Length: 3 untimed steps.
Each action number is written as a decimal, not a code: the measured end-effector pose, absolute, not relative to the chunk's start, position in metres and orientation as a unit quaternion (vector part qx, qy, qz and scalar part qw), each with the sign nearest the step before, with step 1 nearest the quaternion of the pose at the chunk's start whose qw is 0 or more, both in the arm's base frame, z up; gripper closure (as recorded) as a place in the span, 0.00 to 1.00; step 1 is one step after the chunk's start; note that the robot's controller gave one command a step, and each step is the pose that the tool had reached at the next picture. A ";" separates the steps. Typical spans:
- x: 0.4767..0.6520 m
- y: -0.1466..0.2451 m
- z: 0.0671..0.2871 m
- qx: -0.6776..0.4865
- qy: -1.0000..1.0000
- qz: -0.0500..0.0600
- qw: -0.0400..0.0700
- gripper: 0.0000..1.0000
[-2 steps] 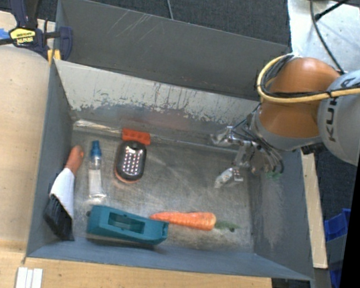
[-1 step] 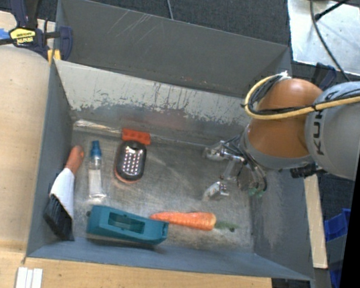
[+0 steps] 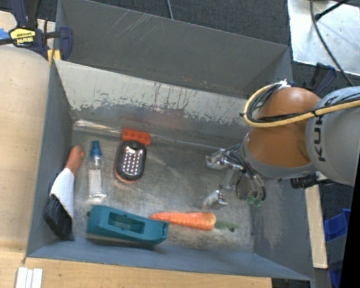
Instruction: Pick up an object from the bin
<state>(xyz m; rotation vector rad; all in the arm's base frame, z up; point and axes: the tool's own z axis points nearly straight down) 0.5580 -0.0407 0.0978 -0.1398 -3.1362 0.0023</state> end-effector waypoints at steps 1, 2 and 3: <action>0.546 -0.022 0.117 0.099 -0.995 0.000 0.000 0.00; 0.530 -0.002 0.112 0.072 -0.997 0.000 -0.002 0.00; 0.515 0.012 0.107 -0.036 -0.999 0.000 -0.001 0.00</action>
Offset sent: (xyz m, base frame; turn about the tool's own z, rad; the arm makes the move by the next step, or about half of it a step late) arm -0.0490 0.0661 -0.0001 -0.0135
